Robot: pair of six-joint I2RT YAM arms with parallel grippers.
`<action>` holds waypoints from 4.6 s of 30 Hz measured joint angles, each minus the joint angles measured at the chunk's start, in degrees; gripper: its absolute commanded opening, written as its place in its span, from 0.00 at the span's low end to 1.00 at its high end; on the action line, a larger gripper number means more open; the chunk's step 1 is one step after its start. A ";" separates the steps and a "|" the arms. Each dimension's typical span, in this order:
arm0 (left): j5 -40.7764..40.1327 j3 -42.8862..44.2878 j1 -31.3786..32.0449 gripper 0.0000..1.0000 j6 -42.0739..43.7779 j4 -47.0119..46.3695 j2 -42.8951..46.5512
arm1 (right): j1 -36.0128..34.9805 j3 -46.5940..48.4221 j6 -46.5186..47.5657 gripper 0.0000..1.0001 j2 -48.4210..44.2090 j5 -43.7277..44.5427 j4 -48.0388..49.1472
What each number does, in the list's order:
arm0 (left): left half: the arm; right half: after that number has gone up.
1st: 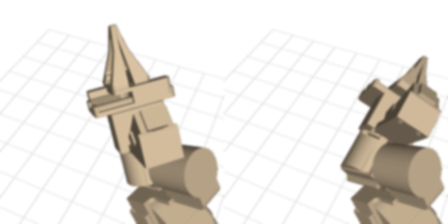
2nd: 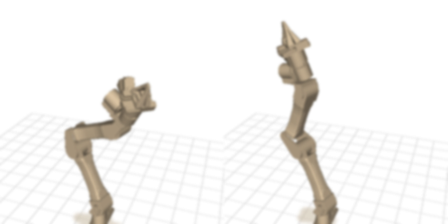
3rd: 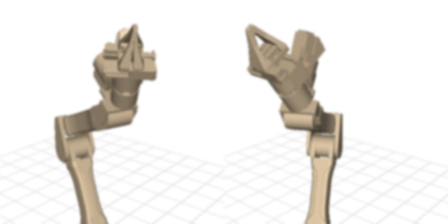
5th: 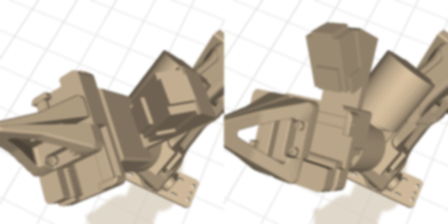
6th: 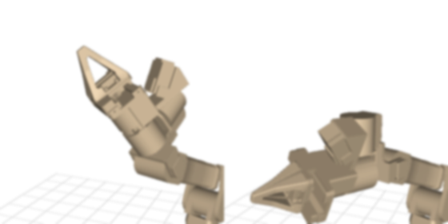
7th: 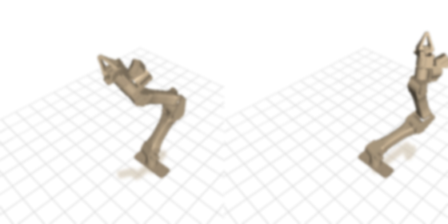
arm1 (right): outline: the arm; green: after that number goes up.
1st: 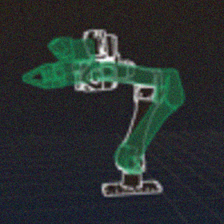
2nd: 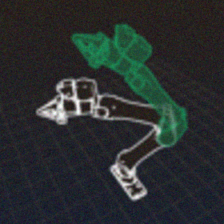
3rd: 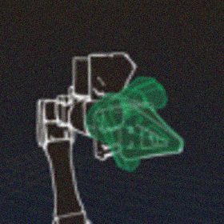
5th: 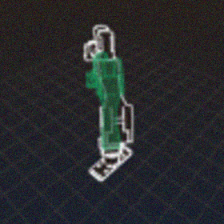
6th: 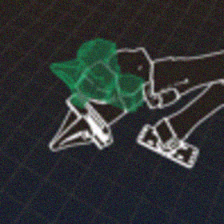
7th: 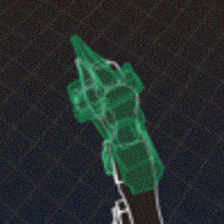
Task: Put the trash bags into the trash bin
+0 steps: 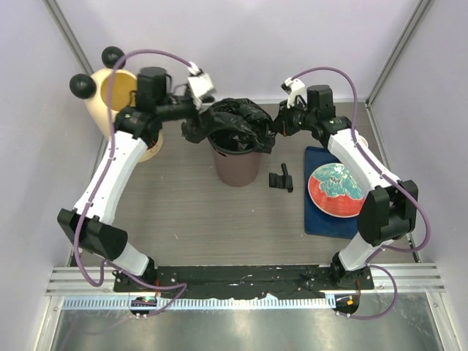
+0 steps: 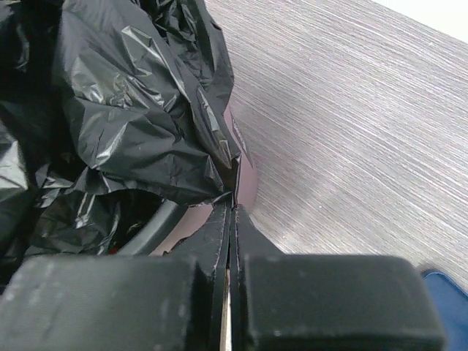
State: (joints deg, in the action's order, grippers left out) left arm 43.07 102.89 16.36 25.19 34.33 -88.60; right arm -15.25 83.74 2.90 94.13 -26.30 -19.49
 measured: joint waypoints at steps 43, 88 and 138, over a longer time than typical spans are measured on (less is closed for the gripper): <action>-6.58 -28.68 8.72 0.02 28.59 10.64 2.10 | 5.81 -1.70 -0.66 0.01 3.08 -5.07 -8.22; -13.90 -3.65 3.23 0.27 -12.15 -12.11 -9.64 | 5.11 2.05 -3.74 0.01 4.44 -7.21 -3.91; 8.63 -8.59 -17.68 0.84 -35.50 -1.42 0.31 | 2.08 -6.01 -6.67 0.01 5.49 -17.81 -1.11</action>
State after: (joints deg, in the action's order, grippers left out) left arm 51.70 94.30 -1.32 -10.31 32.91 -88.29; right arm -13.17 77.73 -3.77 99.61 -44.12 -20.60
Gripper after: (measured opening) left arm 0.823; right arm 0.028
